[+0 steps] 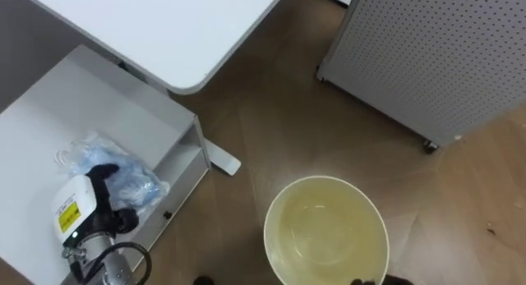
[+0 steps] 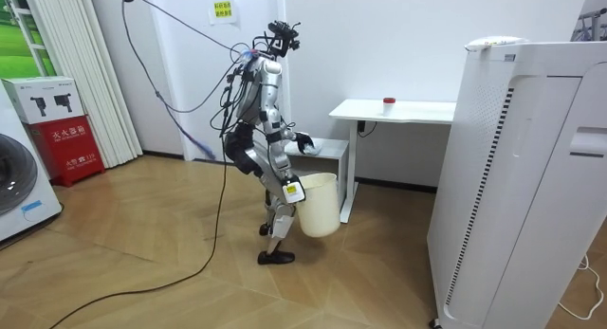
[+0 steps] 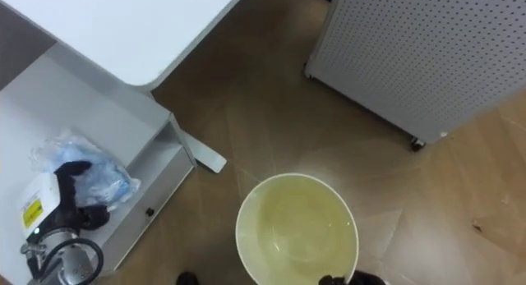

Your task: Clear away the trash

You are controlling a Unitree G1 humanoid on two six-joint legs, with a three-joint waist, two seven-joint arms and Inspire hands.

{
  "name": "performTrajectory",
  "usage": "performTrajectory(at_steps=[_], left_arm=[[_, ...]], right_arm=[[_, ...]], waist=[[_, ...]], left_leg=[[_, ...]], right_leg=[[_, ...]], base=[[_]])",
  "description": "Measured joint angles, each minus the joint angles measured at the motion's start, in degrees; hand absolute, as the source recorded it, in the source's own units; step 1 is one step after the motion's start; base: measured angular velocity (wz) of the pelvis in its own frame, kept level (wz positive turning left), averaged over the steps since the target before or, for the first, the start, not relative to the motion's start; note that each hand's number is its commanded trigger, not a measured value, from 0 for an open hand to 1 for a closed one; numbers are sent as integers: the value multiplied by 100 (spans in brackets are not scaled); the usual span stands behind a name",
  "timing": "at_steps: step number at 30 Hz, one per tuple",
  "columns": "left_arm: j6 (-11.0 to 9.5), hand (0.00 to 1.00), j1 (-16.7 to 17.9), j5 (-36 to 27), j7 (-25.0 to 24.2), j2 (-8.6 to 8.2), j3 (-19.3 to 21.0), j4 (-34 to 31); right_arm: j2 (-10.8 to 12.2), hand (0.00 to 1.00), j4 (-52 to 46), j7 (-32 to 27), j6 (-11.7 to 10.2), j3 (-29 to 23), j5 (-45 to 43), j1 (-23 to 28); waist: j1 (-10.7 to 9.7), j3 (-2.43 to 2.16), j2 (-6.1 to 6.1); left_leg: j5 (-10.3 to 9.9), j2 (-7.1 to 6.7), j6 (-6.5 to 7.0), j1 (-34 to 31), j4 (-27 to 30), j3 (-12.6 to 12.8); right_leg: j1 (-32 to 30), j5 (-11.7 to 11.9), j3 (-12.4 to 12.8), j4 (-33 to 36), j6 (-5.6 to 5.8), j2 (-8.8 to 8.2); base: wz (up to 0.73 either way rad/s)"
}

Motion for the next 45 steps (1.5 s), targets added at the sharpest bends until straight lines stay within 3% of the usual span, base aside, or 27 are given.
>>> performTrajectory(at_steps=[4,11,20,23,27,35,37,38,39,40,45], left_arm=[[3,100,140,-2,-164,-117,-35,1],[4,100,387,-16,-399,-174,-126,38],[-75,100,689,119,-640,-559,-147,25],[-192,100,876,128,-689,-683,-377,-194],[-341,100,1113,187,-933,-1001,-814,-379],[-431,100,1267,390,-1512,-1435,-1364,-474],[-431,98,1339,394,-1734,-1503,-1555,-476],[-432,93,1338,394,-1776,-1508,-1604,-476],[-432,58,1345,393,-1850,-1509,-1648,-475],[-432,0,1353,391,-1913,-1522,-1663,-475],[-431,0,1379,384,-2086,-1491,-1706,-469]], right_arm=[[24,100,5,0,13,121,-25,9],[136,100,32,4,22,222,-211,30],[322,100,513,145,-90,213,-615,-23],[358,100,545,134,-183,225,-743,-31],[393,100,650,236,-201,376,-849,-48],[477,100,826,449,-235,448,-880,-28],[538,100,891,464,-234,447,-876,-17],[545,100,901,467,-233,447,-876,-22],[559,100,925,476,-233,448,-877,-24],[568,100,935,517,-233,446,-876,-24],[577,100,942,586,-218,443,-879,-15]], waist=[[12,-1,-2],[10,-3,-6],[188,-1,3],[241,-5,9],[354,-11,16],[313,-41,54],[285,-89,59],[291,-89,59],[295,-89,59],[293,-90,57],[295,-102,33]], left_leg=[[20,13,36,207,-95,14],[15,11,21,654,-397,60],[51,9,-32,1416,-1041,221],[51,0,-31,1550,-1164,353],[58,-7,-40,1836,-1338,476],[223,-119,-76,2083,-1713,417],[304,-189,-77,2147,-1868,403],[315,-192,-76,2157,-1888,404],[338,-195,-79,2185,-1938,405],[343,-197,-80,2213,-1964,407],[343,-193,-80,2270,-2004,440]], right_leg=[[220,10,-25,-132,12,-10],[648,43,-36,-449,40,10],[1338,151,-44,-1111,64,58],[1390,152,5,-1159,67,25],[1599,156,27,-1288,75,7],[1858,194,-112,-1566,85,-57],[1909,215,-139,-1652,95,-51],[1918,222,-141,-1667,97,-52],[1941,242,-146,-1705,97,-52],[1959,245,-143,-1716,98,-53],[1985,248,-115,-1736,103,-52]], base=[[1],[1],[-3],[-7],[-6],[8],[10],[7],[0],[0],[-2]])
